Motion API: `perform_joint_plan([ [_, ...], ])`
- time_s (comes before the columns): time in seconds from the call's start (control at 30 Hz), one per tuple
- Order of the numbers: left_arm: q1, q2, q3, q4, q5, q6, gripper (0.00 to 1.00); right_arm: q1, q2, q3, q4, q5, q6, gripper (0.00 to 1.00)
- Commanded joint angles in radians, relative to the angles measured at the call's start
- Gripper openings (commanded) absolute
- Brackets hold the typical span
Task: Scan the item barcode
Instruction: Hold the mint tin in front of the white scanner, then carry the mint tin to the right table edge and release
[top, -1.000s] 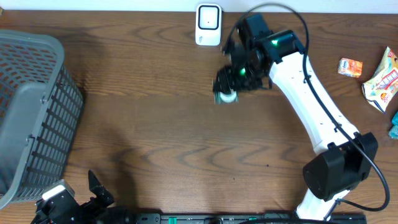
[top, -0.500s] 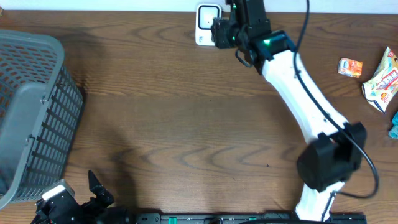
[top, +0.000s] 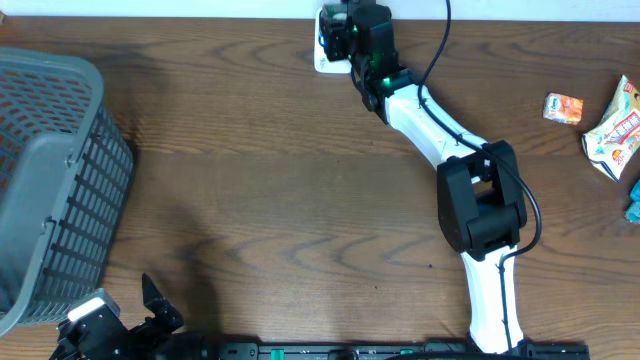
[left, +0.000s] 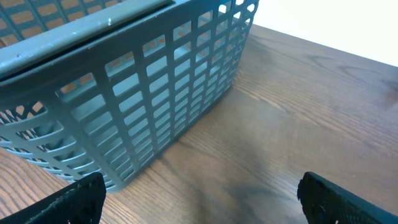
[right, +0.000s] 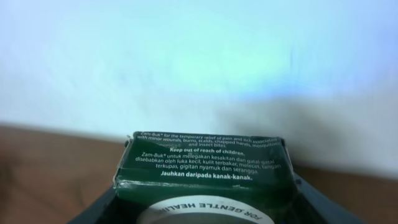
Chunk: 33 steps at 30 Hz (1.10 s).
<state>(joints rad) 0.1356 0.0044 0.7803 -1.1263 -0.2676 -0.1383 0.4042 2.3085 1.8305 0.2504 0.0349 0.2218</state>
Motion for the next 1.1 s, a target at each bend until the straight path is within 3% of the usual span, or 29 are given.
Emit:
perform_joint_plan([
  [0.0, 0.003, -0.001, 0.004, 0.001, -0.002, -0.006, 0.98, -0.005, 0.04, 0.013, 0.094, 0.011, -0.022, 0.36],
  [0.33, 0.003, -0.001, 0.005, 0.001, -0.002, -0.006, 0.98, -0.008, 0.066, 0.013, 0.142, 0.012, -0.082, 0.4],
  [0.6, 0.003, -0.001, 0.004, 0.001, -0.002, -0.006, 0.98, -0.03, 0.043, 0.013, 0.058, 0.029, -0.1, 0.36],
  [0.77, 0.003, -0.001, 0.005, 0.001, -0.002, -0.006, 0.98, -0.097, -0.085, 0.013, -0.188, 0.146, -0.135, 0.34],
  [0.93, 0.003, -0.001, 0.004, 0.001, -0.002, -0.006, 0.98, -0.244, -0.224, 0.013, -0.583, 0.293, -0.199, 0.32],
  [1.07, 0.003, -0.001, 0.004, 0.001, -0.002, -0.006, 0.98, -0.38, -0.242, 0.013, -0.87, 0.321, -0.159, 0.31],
])
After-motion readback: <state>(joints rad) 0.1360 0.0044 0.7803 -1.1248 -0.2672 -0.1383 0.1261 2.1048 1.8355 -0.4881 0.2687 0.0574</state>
